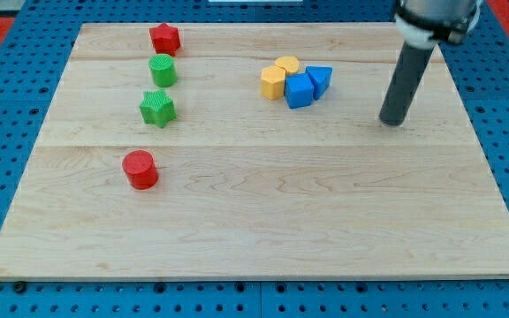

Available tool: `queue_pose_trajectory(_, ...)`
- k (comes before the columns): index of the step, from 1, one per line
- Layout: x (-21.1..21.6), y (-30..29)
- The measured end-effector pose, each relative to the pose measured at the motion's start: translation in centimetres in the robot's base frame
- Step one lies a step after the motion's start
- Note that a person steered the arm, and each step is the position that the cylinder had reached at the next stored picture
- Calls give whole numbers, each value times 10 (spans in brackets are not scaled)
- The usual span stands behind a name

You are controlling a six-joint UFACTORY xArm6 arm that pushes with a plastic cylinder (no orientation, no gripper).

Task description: Move the green star to the bottom of the green circle

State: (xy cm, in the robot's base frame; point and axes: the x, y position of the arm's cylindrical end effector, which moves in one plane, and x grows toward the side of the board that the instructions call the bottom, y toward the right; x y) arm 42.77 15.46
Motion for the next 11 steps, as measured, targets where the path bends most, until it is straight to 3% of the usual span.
queue_pose_trajectory(1,21,-120)
queue_pose_trajectory(2,-1,-216)
queue_pose_trajectory(4,-8,-299)
queue_pose_trajectory(5,-47,-332)
queue_pose_trajectory(6,-82,-313)
queue_pose_trajectory(8,-38,-342)
queue_pose_trajectory(9,-13,-306)
queue_pose_trajectory(11,-59,-275)
